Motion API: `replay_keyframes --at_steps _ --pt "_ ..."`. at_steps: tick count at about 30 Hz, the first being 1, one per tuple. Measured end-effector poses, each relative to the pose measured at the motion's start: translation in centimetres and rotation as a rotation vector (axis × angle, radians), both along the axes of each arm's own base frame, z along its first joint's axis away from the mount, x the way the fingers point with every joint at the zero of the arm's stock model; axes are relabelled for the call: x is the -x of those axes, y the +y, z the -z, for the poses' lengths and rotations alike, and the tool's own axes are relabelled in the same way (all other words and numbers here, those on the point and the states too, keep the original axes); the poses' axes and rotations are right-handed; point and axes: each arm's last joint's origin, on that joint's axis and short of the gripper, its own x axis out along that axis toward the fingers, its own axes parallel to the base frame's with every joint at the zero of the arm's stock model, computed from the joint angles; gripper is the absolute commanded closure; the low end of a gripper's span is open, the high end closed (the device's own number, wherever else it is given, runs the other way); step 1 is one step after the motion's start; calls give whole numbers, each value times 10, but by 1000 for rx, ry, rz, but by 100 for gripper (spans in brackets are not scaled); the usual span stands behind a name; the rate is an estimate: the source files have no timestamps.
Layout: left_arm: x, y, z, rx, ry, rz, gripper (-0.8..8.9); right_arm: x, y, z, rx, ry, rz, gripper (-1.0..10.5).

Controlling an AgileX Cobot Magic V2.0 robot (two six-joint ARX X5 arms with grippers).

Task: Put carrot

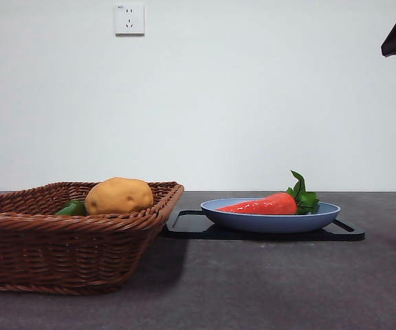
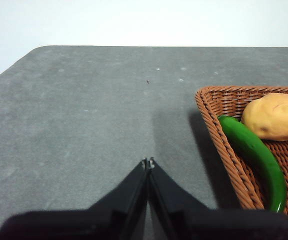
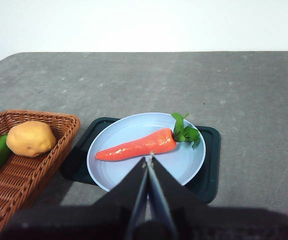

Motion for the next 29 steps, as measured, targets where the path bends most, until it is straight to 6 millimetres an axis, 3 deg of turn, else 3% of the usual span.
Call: replay_keyframes --at_steps 20,26,29 --pt "0 0 0 6 0 -1 805 2 -2 0 26 -7 -1 934" --pt "0 0 0 7 0 0 805 21 -34 -11 54 -123 113 934" --pt "0 0 0 7 0 0 805 28 -49 -6 32 -160 184 934"
